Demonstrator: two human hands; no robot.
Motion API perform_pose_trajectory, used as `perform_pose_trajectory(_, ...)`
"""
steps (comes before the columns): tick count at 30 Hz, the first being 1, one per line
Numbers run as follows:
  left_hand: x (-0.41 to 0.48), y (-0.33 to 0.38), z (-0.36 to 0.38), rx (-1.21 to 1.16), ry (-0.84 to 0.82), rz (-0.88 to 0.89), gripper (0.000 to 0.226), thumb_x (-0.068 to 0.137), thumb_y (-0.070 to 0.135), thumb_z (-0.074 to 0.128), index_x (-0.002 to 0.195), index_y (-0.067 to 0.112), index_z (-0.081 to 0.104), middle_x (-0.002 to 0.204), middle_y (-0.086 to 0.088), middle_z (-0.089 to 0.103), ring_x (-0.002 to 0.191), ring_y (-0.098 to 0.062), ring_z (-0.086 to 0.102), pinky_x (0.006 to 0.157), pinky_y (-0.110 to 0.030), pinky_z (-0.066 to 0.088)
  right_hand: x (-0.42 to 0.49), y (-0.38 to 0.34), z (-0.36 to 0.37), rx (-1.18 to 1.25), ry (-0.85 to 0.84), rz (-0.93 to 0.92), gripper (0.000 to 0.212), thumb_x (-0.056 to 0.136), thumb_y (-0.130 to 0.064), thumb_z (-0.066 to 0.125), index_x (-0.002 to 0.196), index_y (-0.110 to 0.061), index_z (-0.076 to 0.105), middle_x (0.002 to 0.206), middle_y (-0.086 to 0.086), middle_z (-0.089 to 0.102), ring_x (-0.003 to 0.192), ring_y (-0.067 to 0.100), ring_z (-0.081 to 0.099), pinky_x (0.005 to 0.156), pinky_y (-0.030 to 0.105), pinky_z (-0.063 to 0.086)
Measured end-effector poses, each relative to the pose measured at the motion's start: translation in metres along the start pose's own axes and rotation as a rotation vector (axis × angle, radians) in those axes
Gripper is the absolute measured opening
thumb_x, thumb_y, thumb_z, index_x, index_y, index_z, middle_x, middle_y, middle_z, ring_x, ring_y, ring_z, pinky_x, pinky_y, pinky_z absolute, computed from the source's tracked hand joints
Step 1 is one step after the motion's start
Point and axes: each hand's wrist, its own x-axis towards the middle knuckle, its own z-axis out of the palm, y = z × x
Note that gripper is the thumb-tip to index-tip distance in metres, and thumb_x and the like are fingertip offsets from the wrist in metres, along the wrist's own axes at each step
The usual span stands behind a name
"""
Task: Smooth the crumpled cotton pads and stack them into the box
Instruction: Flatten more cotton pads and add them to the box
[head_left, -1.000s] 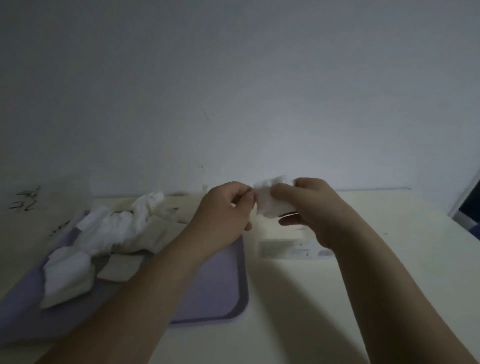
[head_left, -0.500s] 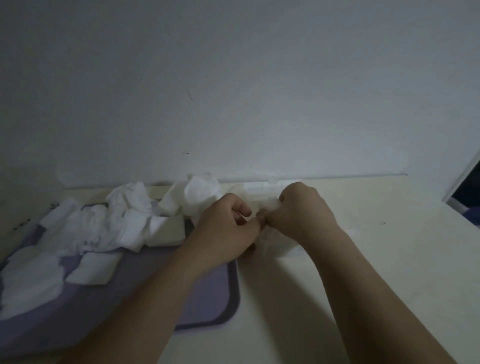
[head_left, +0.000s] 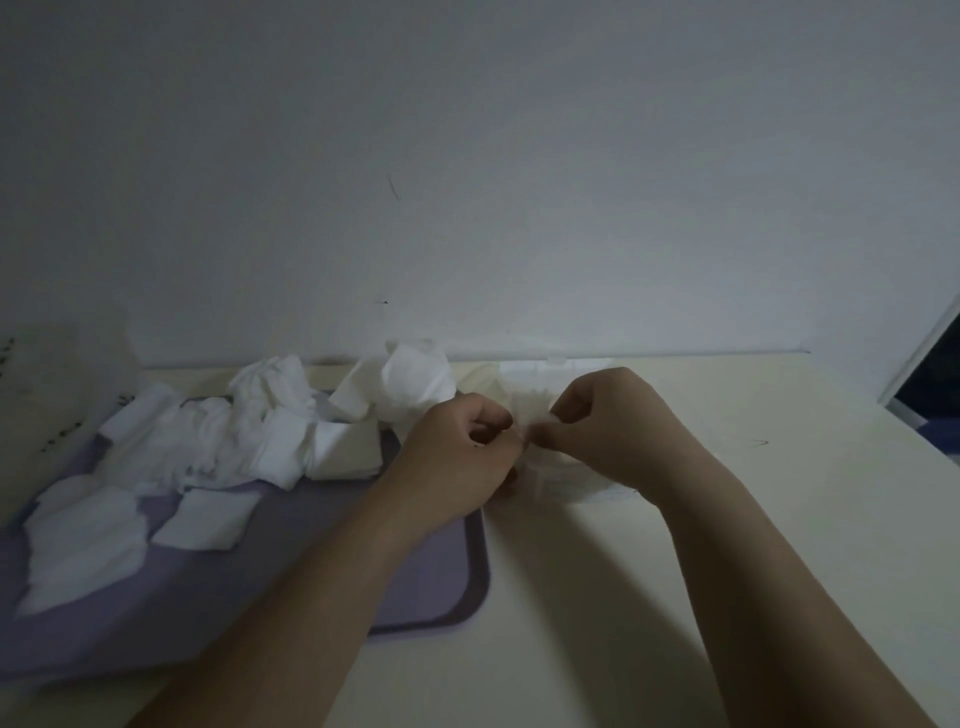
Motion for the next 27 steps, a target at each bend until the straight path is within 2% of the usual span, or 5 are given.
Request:
perform_pose_trajectory(8, 0.001, 0.0, 0.003, 0.027, 0.014, 0.014, 0.01, 0.097, 0.031, 0.069, 0.103, 0.023, 0.072, 0.093, 0.002, 0.078, 0.074, -0.015, 0.078, 0.071, -0.03, 0.065, -0.001, -0.007, 0.012, -0.037, 0.014, -0.033, 0.01, 0.087, -0.022, 0.075, 0.097, -0.019, 0.077, 0.091, -0.005, 0.073, 0.09, 0.017, 0.07, 0.081, 0.035, 0.06)
perform_pose_trajectory(16, -0.003, 0.004, 0.003, 0.186, 0.09, 0.099, 0.014, 0.096, 0.037, 0.062, 0.093, 0.027, 0.072, 0.083, 0.005, 0.077, 0.073, -0.015, 0.077, 0.082, -0.045, 0.063, -0.011, -0.005, 0.0, 0.066, 0.091, 0.026, 0.044, 0.076, 0.003, 0.052, 0.102, -0.024, 0.077, 0.099, -0.006, 0.074, 0.097, 0.017, 0.07, 0.091, 0.038, 0.06)
perform_pose_trajectory(21, -0.011, 0.011, -0.004, 0.23, 0.144, 0.155, 0.018, 0.091, 0.034, 0.064, 0.104, 0.028, 0.073, 0.087, 0.01, 0.076, 0.075, -0.009, 0.075, 0.08, -0.038, 0.064, -0.012, -0.005, 0.003, 0.091, 0.176, 0.032, 0.045, 0.075, 0.002, 0.05, 0.098, -0.028, 0.075, 0.096, -0.009, 0.074, 0.096, 0.018, 0.069, 0.089, 0.04, 0.06)
perform_pose_trajectory(24, -0.013, 0.018, -0.023, 0.363, 0.314, 0.338, 0.007, 0.092, 0.022, 0.067, 0.089, 0.023, 0.074, 0.078, 0.008, 0.072, 0.069, -0.009, 0.068, 0.07, -0.029, 0.057, -0.016, -0.012, 0.008, 0.089, 0.273, -0.012, 0.047, 0.077, 0.002, 0.048, 0.103, -0.026, 0.076, 0.106, -0.007, 0.076, 0.103, 0.019, 0.069, 0.089, 0.038, 0.058)
perform_pose_trajectory(27, 0.001, 0.019, -0.059, 0.495, 0.535, 0.378, 0.011, 0.092, 0.022, 0.068, 0.102, 0.02, 0.071, 0.102, 0.002, 0.066, 0.082, -0.017, 0.066, 0.08, -0.031, 0.054, -0.025, -0.027, 0.021, 0.109, 0.368, -0.18, 0.05, 0.078, 0.006, 0.047, 0.112, -0.017, 0.076, 0.114, -0.001, 0.075, 0.109, 0.023, 0.067, 0.091, 0.035, 0.054)
